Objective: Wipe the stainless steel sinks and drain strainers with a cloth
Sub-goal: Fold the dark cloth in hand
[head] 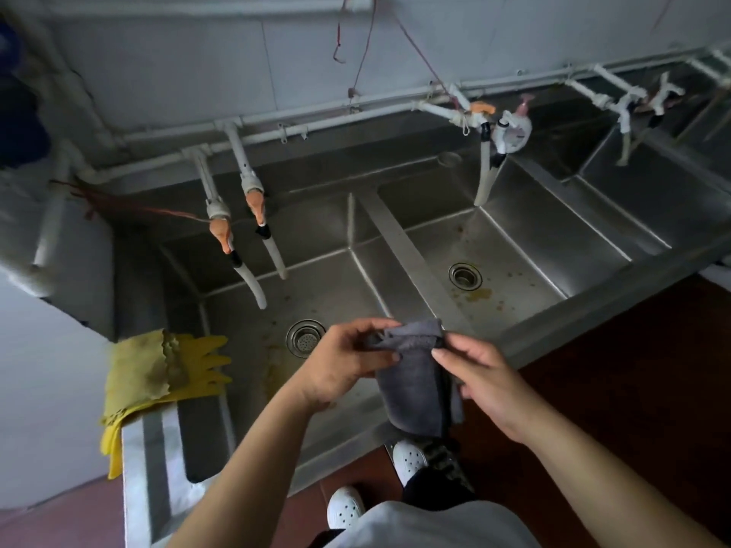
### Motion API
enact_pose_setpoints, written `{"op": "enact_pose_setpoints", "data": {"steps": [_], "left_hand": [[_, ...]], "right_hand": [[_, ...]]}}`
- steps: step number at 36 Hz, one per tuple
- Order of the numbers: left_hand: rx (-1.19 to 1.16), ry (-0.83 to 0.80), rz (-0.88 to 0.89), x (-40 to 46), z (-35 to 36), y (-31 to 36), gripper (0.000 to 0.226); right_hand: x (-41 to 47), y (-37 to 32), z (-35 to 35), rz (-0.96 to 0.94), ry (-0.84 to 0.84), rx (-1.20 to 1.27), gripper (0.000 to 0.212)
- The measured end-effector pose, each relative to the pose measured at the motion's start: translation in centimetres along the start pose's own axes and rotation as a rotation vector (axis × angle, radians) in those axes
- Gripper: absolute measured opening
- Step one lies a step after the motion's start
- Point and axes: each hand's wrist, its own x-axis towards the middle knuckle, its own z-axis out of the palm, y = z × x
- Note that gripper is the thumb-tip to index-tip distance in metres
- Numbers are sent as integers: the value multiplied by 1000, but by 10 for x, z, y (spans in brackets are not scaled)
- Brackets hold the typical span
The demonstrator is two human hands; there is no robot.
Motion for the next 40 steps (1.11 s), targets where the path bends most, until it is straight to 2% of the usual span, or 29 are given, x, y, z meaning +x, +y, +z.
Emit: {"op": "enact_pose_setpoints", "data": {"steps": [4,7,12,15,18,21,24,27,29,33,35,38,40], "left_hand": [[-120,21,57,-4,-19,-5,27],[-249,65,97,-3,-29,-2,27],[-199,297,45,15,-32,-14,13],[-161,318,-5,29,-39,-28,26],[-58,209,-49,43,-55,-35,58],[200,185,-73,65,-69,-34,79],[558,84,-87,98,-71,-27,92],[729,-57,-181,136,-67,-30,98],[787,-102,-242,159,-67,-37,91],[727,2,-417,189,-81,-50,58],[721,-8,-480,195,-86,-61,46],[696,-80,-596,197,-85,-80,34],[654,-47,-643,199,-86,-90,34]], "right_hand": [[12,-6,4,-47,-104,37,24],[23,-11,6,-51,-210,-49,43],[57,2,15,-57,-92,-260,35],[87,5,9,-43,-142,-381,32],[120,6,-1,-20,-260,-631,36],[148,4,-9,-21,-348,-885,40],[178,2,-16,7,-495,-993,36],[211,5,-26,44,-567,-1011,29],[233,10,-32,55,-578,-984,28],[272,24,-38,32,-536,-949,23],[286,33,-35,25,-535,-956,20],[300,44,-23,4,-627,-990,15],[306,50,-13,-8,-690,-986,13]]}}
